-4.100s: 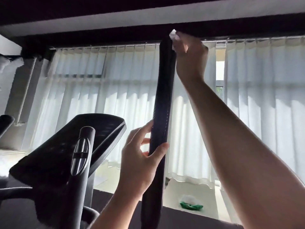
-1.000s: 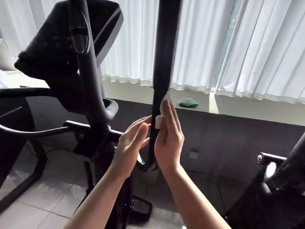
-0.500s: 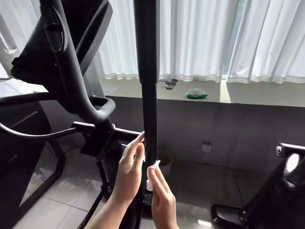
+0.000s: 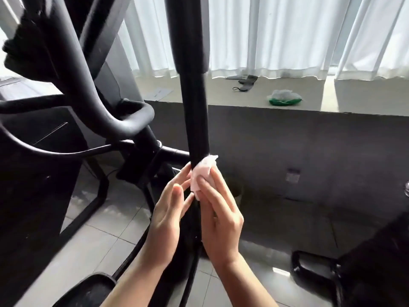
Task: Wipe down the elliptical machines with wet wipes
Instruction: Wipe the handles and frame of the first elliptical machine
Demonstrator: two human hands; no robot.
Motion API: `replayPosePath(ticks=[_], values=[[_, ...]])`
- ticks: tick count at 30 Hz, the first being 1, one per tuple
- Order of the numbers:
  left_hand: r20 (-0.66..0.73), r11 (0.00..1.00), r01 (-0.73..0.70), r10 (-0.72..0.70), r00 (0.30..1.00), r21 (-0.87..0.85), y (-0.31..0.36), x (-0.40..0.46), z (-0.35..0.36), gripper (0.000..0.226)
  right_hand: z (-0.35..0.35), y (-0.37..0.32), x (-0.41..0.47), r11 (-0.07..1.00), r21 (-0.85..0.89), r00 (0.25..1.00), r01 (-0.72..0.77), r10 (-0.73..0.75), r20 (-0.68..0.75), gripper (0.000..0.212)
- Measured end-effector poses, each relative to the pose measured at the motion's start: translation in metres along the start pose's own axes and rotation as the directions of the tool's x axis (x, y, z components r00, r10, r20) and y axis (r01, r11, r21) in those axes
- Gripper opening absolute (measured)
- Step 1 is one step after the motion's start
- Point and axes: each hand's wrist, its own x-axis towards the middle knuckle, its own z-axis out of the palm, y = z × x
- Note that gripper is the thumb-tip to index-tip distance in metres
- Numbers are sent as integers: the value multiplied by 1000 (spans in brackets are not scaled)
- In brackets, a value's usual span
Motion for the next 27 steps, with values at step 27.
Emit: replayPosePath(ticks=[27], values=[[-215, 974, 171, -137, 967, 147, -43, -27, 22, 44, 12, 59, -43, 262, 275, 327, -925, 918, 225, 23]])
